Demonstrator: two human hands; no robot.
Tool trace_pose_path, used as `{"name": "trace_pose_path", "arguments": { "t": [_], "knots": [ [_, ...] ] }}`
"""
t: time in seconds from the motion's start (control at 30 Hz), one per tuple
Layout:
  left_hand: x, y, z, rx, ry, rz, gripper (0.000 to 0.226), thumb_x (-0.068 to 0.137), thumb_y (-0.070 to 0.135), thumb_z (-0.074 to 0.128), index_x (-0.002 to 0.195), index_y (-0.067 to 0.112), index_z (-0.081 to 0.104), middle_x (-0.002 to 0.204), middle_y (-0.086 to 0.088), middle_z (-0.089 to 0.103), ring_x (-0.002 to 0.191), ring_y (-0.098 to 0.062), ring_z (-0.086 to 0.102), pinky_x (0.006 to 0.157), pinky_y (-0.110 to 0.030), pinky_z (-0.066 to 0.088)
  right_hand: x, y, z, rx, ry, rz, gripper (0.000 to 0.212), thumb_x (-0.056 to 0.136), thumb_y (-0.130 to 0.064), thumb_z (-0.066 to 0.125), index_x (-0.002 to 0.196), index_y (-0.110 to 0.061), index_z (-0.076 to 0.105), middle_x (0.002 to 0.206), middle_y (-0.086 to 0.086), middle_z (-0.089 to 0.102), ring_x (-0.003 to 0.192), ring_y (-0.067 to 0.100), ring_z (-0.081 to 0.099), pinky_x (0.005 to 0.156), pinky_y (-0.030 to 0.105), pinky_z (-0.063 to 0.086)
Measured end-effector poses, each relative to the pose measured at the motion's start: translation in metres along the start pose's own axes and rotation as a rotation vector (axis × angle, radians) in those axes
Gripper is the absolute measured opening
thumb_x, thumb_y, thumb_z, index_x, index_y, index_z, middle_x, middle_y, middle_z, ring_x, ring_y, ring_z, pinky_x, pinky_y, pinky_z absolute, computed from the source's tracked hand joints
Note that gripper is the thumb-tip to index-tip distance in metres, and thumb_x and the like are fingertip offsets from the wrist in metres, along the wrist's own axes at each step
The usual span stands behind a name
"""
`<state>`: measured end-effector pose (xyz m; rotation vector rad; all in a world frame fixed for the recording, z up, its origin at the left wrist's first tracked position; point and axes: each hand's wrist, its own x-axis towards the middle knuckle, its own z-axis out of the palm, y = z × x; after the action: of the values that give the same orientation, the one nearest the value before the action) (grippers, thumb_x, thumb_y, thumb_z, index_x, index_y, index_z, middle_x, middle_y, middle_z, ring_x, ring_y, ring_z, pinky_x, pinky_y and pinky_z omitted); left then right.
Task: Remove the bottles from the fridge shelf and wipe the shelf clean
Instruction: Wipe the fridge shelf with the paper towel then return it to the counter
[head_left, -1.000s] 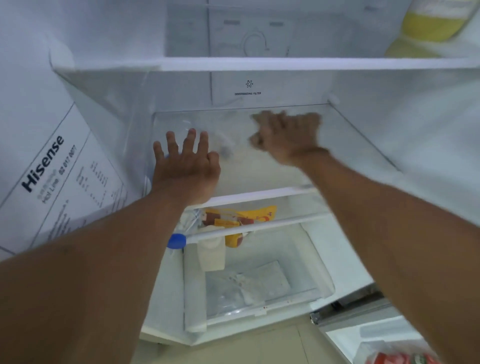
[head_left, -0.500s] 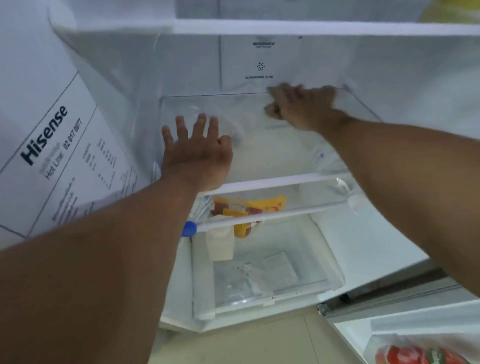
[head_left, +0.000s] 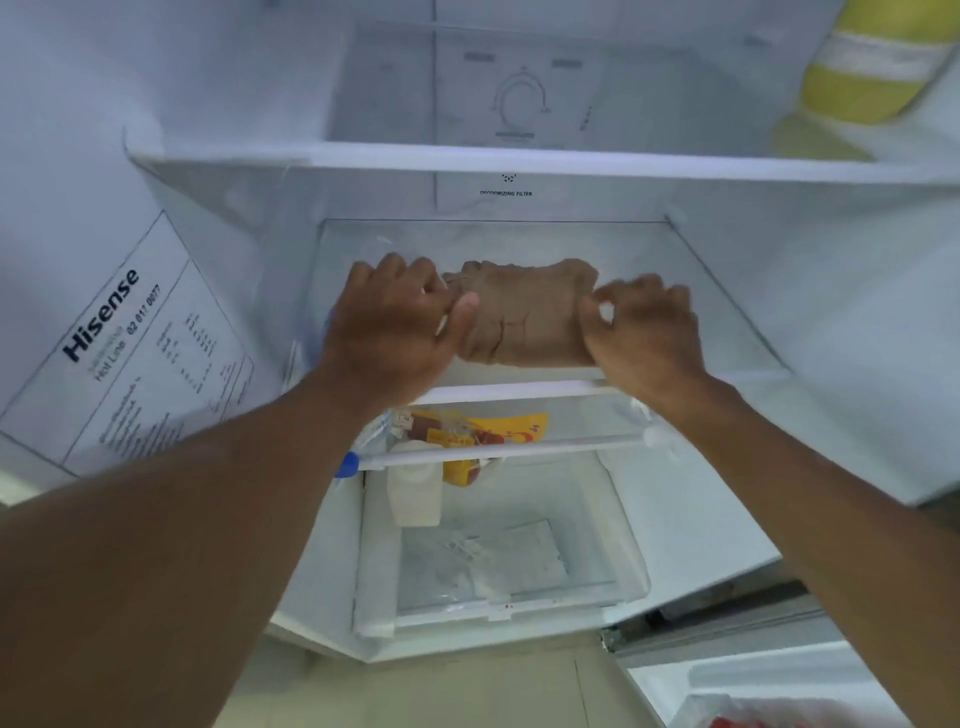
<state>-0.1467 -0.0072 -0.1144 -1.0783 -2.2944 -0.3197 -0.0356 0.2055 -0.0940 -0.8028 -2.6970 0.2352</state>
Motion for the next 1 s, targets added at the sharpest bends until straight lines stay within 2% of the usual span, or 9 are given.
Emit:
{"name": "trace_pose_path", "arguments": {
  "t": [0.1,0.17,0.27,0.37,0.5,0.67,0.83,0.93,1.0],
  "knots": [
    [0.020,0.034,-0.017,-0.129,-0.293,-0.444,0.066,0.091,0.071,0.040,0.105,0.017,0.076,0.105,-0.011,0.067,0.104,-0.036,0.057,0.088,-0.047,0.042,-0.002,0.002,-0.007,0.055,-0.158,-0.022,0.049,0.096,-0.054,0.051,0.126,-0.018,0.066,0.127,0.017,0.057,0.119,0.036,0.051,0.098,0.044,0.046],
    [0.039,0.053,-0.022,-0.179,-0.518,-0.728,0.066,0.092,0.066,0.039,0.122,0.014,0.067,0.125,-0.012,0.062,0.123,-0.035,0.051,0.102,-0.046,0.039,0.004,-0.006,-0.011,0.221,-0.224,0.045,0.044,0.092,-0.052,0.057,0.120,-0.018,0.065,0.121,0.014,0.060,0.113,0.034,0.057,0.093,0.041,0.050],
    [0.066,0.067,-0.039,-0.334,-0.690,-0.859,0.059,0.102,0.052,0.033,0.136,0.010,0.056,0.139,-0.013,0.059,0.131,-0.034,0.052,0.112,-0.042,0.036,0.007,-0.018,-0.020,0.477,-0.279,0.146,0.030,0.094,-0.035,0.060,0.120,-0.020,0.053,0.108,0.010,0.064,0.083,0.022,0.062,0.061,0.026,0.046],
    [0.069,0.070,-0.065,-0.563,-0.728,-0.945,0.040,0.107,0.038,0.035,0.128,0.009,0.052,0.125,-0.011,0.057,0.110,-0.024,0.052,0.095,-0.031,0.037,-0.002,-0.023,-0.038,0.701,-0.255,0.151,0.032,0.093,-0.028,0.063,0.121,-0.033,0.048,0.093,0.008,0.074,0.075,0.013,0.066,0.056,0.023,0.049],
    [0.037,0.068,-0.108,-0.773,-0.508,-1.139,0.045,0.100,0.034,0.050,0.139,0.012,0.050,0.129,-0.002,0.058,0.126,-0.029,0.057,0.101,-0.032,0.043,-0.034,-0.021,-0.071,0.903,-0.266,0.129,0.022,0.084,-0.028,0.076,0.104,-0.036,0.072,0.095,-0.013,0.079,0.097,0.010,0.072,0.090,0.035,0.058],
    [-0.017,0.081,-0.190,-1.015,-0.209,-1.100,0.052,0.092,0.026,0.070,0.136,0.025,0.043,0.122,-0.005,0.063,0.104,-0.026,0.064,0.095,-0.038,0.054,-0.106,-0.038,-0.145,1.017,-0.228,0.100,0.018,0.088,-0.021,0.077,0.106,-0.025,0.077,0.099,-0.010,0.079,0.095,0.002,0.072,0.080,0.017,0.048],
    [-0.070,0.070,-0.304,-1.015,-0.273,-0.859,0.050,0.091,0.032,0.072,0.131,0.047,0.046,0.072,-0.012,0.060,0.064,-0.016,0.057,0.057,-0.017,0.047,-0.182,-0.075,-0.231,0.957,-0.235,0.018,0.022,0.088,-0.022,0.078,0.108,-0.028,0.077,0.099,-0.015,0.078,0.098,-0.003,0.071,0.079,0.015,0.050],
    [-0.100,0.042,-0.375,-1.007,-0.335,-0.766,0.043,0.089,0.032,0.073,0.121,0.053,0.052,0.063,-0.008,0.054,0.057,-0.015,0.052,0.056,-0.022,0.049,-0.228,-0.113,-0.278,0.936,-0.238,-0.042,0.026,0.087,-0.023,0.079,0.112,-0.029,0.077,0.100,-0.015,0.079,0.099,-0.002,0.071,0.084,0.020,0.054],
    [-0.120,0.018,-0.416,-1.002,-0.352,-0.712,0.043,0.086,0.033,0.073,0.119,0.054,0.056,0.072,-0.017,0.064,0.066,-0.029,0.061,0.066,-0.041,0.058,-0.256,-0.145,-0.302,0.936,-0.246,-0.066,0.028,0.086,-0.025,0.080,0.114,-0.029,0.076,0.100,-0.015,0.079,0.099,-0.001,0.072,0.086,0.023,0.055]
  ]
}}
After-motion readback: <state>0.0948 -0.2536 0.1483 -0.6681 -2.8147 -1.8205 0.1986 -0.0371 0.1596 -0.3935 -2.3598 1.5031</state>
